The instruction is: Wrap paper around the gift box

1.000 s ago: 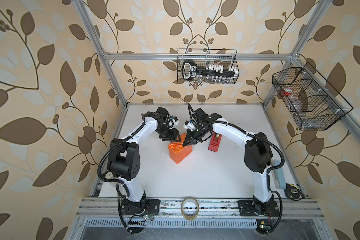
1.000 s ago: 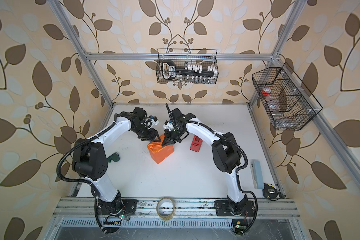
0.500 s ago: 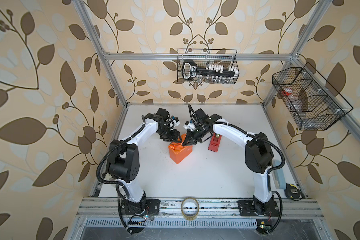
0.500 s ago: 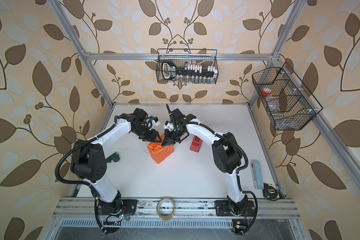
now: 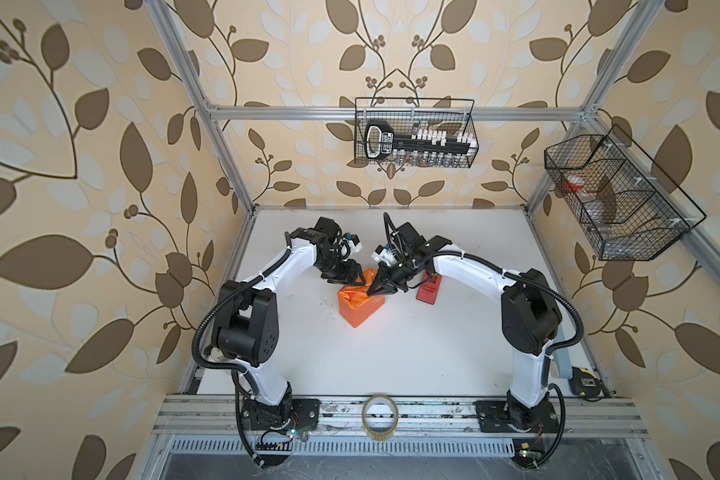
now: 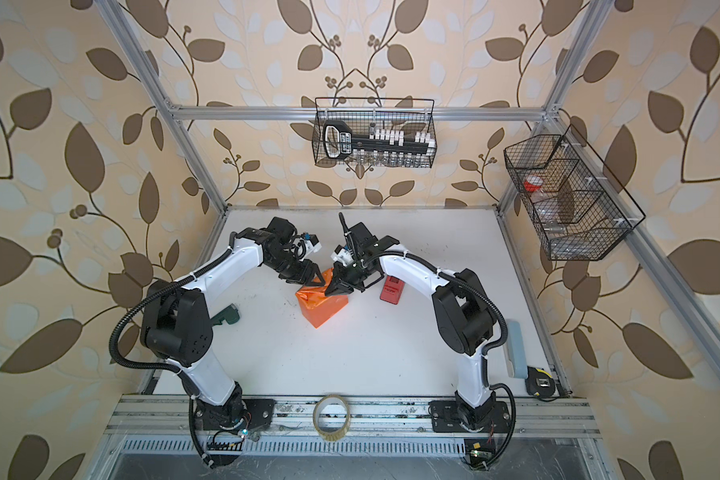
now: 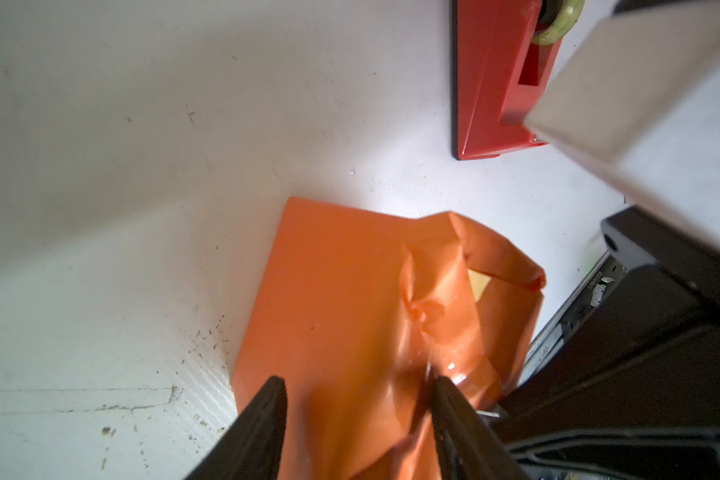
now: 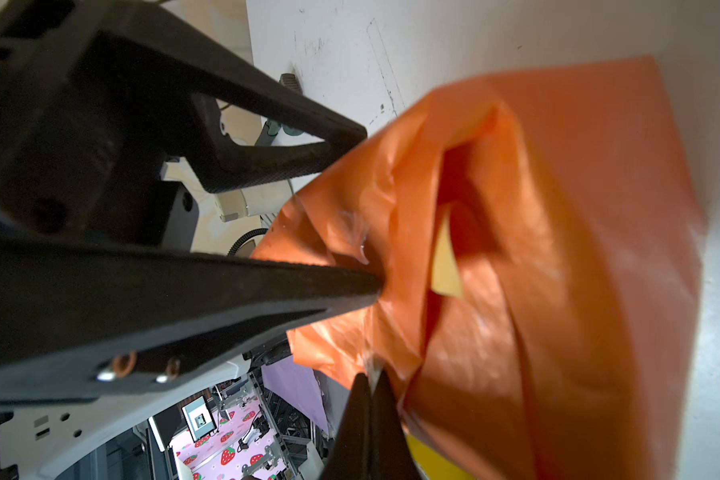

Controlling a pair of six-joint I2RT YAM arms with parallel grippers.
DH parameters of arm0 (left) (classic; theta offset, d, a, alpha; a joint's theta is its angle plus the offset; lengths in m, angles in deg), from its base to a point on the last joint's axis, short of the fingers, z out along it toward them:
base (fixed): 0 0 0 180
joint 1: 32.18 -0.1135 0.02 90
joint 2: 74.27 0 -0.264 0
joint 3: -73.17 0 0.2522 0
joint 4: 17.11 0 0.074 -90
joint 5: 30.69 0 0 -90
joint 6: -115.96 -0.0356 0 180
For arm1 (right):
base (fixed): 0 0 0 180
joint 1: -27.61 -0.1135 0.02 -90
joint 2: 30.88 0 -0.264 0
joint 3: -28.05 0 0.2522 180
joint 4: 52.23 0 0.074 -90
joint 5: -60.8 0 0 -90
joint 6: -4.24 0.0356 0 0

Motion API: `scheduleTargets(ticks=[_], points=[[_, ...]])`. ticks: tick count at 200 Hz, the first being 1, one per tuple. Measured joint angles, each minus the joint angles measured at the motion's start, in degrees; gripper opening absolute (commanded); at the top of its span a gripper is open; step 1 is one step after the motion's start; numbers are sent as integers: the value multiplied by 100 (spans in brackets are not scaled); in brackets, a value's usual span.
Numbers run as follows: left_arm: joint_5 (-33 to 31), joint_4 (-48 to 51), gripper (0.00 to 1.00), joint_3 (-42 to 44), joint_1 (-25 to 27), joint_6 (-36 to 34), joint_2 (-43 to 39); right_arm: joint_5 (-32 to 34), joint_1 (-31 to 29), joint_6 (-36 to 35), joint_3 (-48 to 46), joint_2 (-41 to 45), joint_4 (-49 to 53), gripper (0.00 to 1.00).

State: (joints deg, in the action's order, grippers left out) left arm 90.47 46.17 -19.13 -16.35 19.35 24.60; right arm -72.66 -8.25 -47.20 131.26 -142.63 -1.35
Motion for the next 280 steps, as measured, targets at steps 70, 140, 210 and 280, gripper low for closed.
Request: scheduleTargets(ticks=[70,140,210,280], points=[[-11,11,57,0,33,-72,0,-76,2,74,-249,168,-149,14],[-164,-74,57,0,-13,-74,-2,-125,-2,256,-409,358,-68,0],[-136,-44,57,0,0,-74,-2,-114,-2,321,-916,485,-490,0],[-129,-52,57,0,-2,-74,-2,146,-48,409,-999,444,-776,0]])
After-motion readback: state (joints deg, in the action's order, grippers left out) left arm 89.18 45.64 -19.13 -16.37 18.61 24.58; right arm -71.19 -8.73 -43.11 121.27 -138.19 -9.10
